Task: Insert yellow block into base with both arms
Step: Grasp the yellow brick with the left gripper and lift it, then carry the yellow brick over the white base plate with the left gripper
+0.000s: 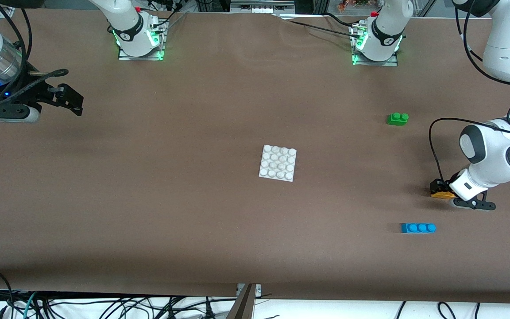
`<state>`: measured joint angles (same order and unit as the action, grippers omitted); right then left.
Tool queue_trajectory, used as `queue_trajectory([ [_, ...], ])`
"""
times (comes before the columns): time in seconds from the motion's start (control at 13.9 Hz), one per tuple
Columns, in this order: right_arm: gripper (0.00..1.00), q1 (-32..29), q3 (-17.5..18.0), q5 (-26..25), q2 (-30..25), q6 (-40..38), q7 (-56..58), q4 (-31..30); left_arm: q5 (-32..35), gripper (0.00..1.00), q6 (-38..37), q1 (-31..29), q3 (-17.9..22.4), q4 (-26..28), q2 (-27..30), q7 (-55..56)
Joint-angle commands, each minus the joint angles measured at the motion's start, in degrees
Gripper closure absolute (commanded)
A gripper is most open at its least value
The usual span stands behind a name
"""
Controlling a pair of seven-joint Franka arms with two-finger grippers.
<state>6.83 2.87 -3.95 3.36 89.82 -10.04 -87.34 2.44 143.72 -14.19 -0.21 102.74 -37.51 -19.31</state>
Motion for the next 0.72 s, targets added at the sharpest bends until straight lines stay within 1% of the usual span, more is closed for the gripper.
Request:
queue_trajectory([
  [0.0, 0.00, -0.1, 0.2, -0.4, 0.4, -0.8, -0.1, 1.4, 1.0, 0.92, -5.4, 1.6, -0.1, 0.0, 3.7, 0.6],
  [0.07, 0.00, -0.1, 0.2, -0.4, 0.4, -0.8, -0.1, 1.5, 1.0, 0.94, -8.0, 2.1, -0.5, -0.4, 5.3, 0.6],
  [0.22, 0.00, -0.1, 0.2, -0.4, 0.4, -0.7, -0.1, 1.4, 0.1, 0.96, -14.4, 4.6, -1.6, -0.8, 8.9, 1.8],
  [0.29, 0.00, -0.1, 0.2, -0.4, 0.4, -0.7, -0.1, 1.4, 0.2, 0.96, -16.8, 6.0, -2.9, -0.8, 10.5, 3.4],
  [0.36, 0.00, -0.1, 0.2, -0.3, 0.4, -0.7, -0.1, 1.4, 0.2, 0.96, -18.9, 6.9, -4.6, -1.3, 11.6, 4.6],
  [0.5, 0.00, -0.2, 0.2, -0.4, 0.4, -0.8, -0.1, 1.4, 0.2, 0.96, -22.5, 7.3, -10.5, -3.8, 11.9, 8.3],
  [0.65, 0.00, -0.2, 0.2, -0.4, 0.4, -0.8, -0.1, 1.4, 0.1, 0.96, -24.4, 8.0, -15.3, -5.7, 11.5, 13.3],
])
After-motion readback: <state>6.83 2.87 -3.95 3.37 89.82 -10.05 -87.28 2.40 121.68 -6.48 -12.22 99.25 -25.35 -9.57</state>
